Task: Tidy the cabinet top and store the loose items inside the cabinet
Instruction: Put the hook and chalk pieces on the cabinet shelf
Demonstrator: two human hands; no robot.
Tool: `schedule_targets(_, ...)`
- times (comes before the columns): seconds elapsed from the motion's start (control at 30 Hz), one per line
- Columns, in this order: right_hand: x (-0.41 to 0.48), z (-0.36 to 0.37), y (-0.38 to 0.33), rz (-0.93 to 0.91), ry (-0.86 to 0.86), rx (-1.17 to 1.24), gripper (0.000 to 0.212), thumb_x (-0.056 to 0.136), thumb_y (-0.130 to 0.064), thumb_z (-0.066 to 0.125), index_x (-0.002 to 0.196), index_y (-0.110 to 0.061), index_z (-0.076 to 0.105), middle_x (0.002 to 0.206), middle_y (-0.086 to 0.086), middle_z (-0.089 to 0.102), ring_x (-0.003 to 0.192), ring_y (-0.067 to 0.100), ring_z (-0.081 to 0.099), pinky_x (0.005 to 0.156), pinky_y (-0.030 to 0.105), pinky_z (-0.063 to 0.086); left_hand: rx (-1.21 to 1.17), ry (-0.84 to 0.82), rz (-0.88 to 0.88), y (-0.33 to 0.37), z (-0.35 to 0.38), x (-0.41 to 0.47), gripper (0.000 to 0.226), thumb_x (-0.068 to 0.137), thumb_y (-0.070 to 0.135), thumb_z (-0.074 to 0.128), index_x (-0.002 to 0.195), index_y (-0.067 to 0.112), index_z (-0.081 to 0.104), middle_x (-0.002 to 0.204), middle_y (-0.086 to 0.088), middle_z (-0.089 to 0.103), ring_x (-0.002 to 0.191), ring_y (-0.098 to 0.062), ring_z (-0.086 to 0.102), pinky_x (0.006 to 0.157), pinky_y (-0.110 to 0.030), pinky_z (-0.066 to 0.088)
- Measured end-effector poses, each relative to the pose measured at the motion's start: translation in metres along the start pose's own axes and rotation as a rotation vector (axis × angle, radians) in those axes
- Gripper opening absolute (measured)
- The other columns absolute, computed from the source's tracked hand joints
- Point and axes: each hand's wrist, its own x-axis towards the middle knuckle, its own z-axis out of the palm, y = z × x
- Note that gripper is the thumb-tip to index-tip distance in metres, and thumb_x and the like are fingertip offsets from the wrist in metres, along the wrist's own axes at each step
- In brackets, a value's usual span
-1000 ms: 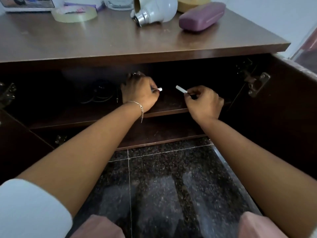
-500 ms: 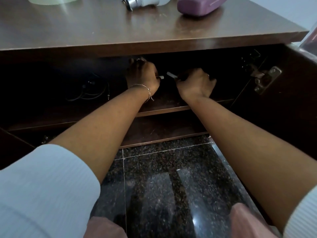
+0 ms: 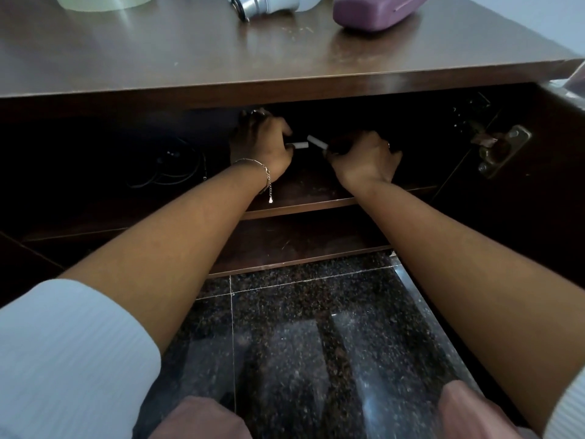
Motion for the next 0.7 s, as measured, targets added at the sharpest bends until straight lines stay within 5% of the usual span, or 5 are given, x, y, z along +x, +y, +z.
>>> schedule_targets(0.27,-0.036,-0.011,0.011,-0.090,0.049,0.258,0.028,0.080,-0.038,0.071,0.107,-0.029,0.071,0.105,-0.006,0.072,0.104,0.017,0.064,0.088,0.031,0.049,-0.038,0.026,0.138,0.002,-0.034,-0.048,0.036,0.086,0.021,0.058,0.122,0.024,0.058,0.124,-0.006,0.056,0.116,-0.028,0.051,0.097,-0.040,0.043)
schedule_targets(0.47,-0.084,-0.031,-0.004,-0.217,0.134,0.490,0.016,0.078,-0.030,0.073,0.094,-0.026,0.071,0.092,-0.014,0.070,0.080,0.002,0.062,0.068,0.020,0.047,-0.209,0.164,0.252,0.012,-0.072,-0.098,0.032,0.084,0.020,0.059,0.115,0.023,0.061,0.109,0.009,0.066,0.104,-0.018,0.060,0.091,-0.039,0.048)
schedule_targets(0.7,-0.112,-0.069,-0.038,-0.428,0.329,0.643,0.014,0.079,-0.021,0.073,0.085,-0.022,0.060,0.084,-0.011,0.063,0.074,0.008,0.060,0.060,0.025,0.048,-0.295,0.378,0.306,0.023,-0.139,-0.129,0.022,0.084,0.026,0.060,0.105,0.024,0.063,0.076,0.013,0.058,0.067,-0.003,0.048,0.068,-0.027,0.048)
